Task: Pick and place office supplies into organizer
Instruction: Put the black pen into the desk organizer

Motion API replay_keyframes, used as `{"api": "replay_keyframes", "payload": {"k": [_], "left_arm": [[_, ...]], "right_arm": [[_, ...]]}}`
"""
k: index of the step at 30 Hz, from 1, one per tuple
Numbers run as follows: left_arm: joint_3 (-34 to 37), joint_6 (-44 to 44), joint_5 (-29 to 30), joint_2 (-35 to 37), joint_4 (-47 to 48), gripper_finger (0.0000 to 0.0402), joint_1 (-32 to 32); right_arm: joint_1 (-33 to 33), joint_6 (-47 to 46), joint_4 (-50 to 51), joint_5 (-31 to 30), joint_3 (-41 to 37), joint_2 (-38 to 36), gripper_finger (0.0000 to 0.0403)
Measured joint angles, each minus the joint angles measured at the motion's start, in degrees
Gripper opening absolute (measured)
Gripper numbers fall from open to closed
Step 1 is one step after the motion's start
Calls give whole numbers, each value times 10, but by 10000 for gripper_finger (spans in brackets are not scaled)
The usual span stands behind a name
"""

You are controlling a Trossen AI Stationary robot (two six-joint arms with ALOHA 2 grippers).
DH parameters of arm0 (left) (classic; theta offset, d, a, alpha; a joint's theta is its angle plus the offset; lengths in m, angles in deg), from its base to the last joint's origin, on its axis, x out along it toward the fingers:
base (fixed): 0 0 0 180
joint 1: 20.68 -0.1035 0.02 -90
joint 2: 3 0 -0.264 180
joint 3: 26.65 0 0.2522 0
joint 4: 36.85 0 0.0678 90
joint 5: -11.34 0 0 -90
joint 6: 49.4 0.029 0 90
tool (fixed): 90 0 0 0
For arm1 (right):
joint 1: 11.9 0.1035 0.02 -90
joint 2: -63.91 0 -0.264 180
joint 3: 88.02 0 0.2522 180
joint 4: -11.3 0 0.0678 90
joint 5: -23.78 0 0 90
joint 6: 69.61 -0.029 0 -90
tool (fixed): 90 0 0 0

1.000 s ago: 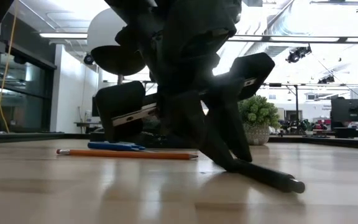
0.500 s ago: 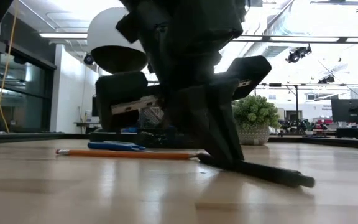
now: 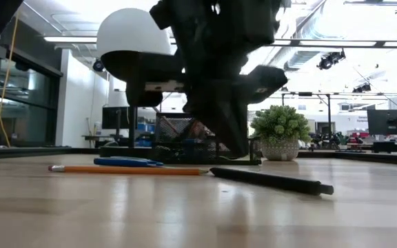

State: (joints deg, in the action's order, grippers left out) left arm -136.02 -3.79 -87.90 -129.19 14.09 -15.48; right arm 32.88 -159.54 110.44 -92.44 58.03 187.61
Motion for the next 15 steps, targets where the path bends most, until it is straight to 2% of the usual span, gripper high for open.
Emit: {"api": "replay_keyframes", "payload": {"k": [9,15], "left_arm": [[0,15,-17,2,21,14,-16],[0,50,-26,2,17,38,-14]], "right_arm": [[0,0,0,-3,0,0,82],[0,4,1,-4,0,0,82]]}}
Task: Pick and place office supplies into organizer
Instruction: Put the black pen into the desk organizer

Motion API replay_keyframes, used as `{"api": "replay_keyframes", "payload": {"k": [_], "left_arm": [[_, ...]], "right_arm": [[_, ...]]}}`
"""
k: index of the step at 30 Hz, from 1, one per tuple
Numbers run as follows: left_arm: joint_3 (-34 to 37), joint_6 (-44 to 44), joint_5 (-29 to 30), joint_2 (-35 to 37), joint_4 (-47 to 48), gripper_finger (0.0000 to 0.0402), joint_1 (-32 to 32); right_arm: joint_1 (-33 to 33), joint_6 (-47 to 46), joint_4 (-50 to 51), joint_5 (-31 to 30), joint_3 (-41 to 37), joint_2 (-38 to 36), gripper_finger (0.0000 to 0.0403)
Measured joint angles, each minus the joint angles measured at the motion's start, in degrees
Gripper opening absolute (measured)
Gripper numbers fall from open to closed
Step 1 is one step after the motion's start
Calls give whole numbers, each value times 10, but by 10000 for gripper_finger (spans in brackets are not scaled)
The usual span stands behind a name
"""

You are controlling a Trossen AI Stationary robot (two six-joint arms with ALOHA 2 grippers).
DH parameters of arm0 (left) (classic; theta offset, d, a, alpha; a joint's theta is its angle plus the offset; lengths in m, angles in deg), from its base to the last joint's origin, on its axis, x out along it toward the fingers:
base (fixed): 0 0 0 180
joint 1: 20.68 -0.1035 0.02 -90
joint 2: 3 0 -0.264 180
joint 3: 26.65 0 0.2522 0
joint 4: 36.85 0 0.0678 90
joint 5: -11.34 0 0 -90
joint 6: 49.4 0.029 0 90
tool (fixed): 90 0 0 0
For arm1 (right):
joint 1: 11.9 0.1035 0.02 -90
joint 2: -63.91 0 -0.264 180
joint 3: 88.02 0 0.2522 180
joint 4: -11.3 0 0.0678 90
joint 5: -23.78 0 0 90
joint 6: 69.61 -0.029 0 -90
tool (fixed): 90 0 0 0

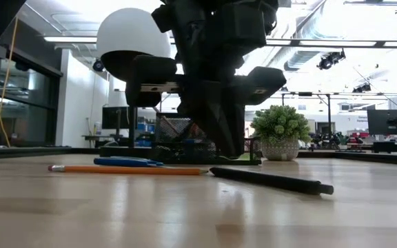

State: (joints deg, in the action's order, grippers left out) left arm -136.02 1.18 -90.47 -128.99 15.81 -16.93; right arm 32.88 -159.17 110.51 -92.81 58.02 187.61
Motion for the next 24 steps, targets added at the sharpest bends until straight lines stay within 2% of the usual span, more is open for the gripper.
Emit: {"api": "replay_keyframes", "payload": {"k": [10,15,24], "left_arm": [[-1,1,7,0,-23,84,0],[6,1,-20,1,-22,102,0],[6,-10,-21,-15,-47,117,0]], "right_arm": [[0,0,0,0,0,0,82],[0,0,0,0,0,0,82],[0,1,1,-1,0,0,82]]}}
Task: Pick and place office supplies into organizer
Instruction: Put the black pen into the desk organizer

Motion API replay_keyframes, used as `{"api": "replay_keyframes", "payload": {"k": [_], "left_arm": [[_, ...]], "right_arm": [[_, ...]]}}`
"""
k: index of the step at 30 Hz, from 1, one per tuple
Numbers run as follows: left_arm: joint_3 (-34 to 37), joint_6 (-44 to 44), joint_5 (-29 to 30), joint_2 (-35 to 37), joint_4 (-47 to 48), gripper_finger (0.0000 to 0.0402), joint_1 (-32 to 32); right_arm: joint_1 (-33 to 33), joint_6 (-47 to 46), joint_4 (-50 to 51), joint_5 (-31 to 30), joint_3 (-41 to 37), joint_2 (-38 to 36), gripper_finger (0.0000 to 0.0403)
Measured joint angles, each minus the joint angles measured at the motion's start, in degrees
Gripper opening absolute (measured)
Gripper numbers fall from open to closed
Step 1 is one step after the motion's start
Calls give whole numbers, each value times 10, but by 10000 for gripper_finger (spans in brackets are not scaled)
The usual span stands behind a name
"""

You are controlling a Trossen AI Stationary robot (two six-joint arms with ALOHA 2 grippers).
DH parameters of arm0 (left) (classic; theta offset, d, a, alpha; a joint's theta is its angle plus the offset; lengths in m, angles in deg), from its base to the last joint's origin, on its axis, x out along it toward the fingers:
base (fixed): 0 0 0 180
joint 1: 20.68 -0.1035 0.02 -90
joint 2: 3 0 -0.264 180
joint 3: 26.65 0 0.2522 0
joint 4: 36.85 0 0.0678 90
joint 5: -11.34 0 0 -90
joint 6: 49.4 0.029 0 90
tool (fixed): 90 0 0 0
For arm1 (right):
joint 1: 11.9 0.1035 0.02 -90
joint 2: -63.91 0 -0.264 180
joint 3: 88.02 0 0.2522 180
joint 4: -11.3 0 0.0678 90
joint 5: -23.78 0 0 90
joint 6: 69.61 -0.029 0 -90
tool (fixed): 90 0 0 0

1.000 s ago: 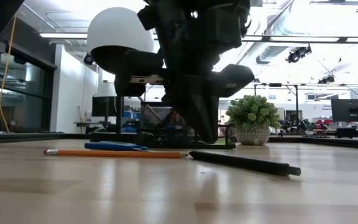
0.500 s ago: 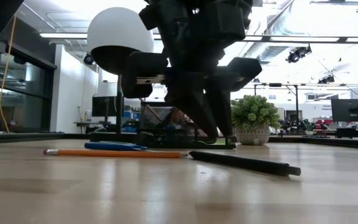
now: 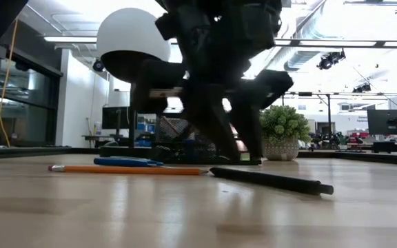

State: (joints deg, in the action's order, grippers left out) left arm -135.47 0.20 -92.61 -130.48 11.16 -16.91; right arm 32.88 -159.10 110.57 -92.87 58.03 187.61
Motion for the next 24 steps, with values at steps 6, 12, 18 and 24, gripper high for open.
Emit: {"api": "replay_keyframes", "payload": {"k": [6,12,18,24], "left_arm": [[0,-12,8,-20,0,110,0],[-1,-16,1,-23,8,85,0],[-1,-16,4,-23,15,13,0],[-1,-21,8,-24,15,14,0]], "right_arm": [[0,0,-1,0,0,0,82],[-1,0,0,0,0,0,82],[-2,10,4,0,0,0,82],[-2,11,6,-2,0,0,82]]}}
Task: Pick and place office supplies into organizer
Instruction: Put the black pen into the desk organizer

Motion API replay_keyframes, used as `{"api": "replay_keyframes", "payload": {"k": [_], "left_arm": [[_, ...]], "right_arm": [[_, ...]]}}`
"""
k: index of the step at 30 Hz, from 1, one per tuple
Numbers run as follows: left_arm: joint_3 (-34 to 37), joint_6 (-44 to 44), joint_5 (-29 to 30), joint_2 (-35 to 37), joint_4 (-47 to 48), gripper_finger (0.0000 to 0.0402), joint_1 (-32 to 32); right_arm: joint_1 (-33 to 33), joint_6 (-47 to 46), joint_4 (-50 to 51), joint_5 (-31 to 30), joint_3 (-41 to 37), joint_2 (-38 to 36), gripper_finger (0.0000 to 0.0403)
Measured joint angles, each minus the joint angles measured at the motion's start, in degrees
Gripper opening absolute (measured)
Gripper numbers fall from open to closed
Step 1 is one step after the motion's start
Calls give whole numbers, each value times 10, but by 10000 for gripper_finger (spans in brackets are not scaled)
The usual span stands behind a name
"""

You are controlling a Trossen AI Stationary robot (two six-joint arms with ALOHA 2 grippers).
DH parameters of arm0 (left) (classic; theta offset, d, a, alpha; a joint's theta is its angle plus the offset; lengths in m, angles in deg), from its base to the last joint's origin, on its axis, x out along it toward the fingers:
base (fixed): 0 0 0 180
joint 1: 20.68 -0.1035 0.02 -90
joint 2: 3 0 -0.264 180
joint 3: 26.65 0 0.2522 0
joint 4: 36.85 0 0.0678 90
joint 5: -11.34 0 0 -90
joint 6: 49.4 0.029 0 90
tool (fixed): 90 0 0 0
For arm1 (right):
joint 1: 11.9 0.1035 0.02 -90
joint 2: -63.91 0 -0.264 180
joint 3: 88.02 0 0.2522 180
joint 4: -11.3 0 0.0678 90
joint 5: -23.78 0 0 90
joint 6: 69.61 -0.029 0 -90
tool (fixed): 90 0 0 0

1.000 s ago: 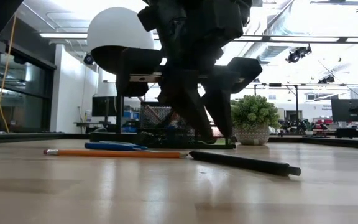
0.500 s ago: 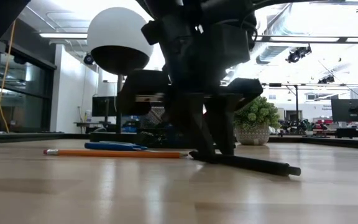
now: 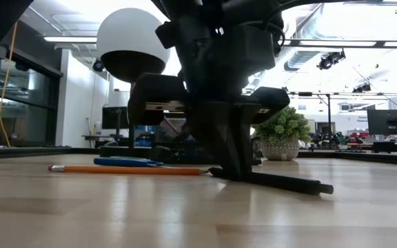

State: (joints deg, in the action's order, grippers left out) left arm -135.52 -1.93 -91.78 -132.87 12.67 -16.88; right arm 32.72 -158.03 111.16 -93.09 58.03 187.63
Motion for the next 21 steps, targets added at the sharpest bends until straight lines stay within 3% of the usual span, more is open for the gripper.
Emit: {"api": "replay_keyframes", "payload": {"k": [21], "left_arm": [[-113,-43,24,-3,149,2,-26]], "right_arm": [[27,-50,-6,3,0,0,82]]}}
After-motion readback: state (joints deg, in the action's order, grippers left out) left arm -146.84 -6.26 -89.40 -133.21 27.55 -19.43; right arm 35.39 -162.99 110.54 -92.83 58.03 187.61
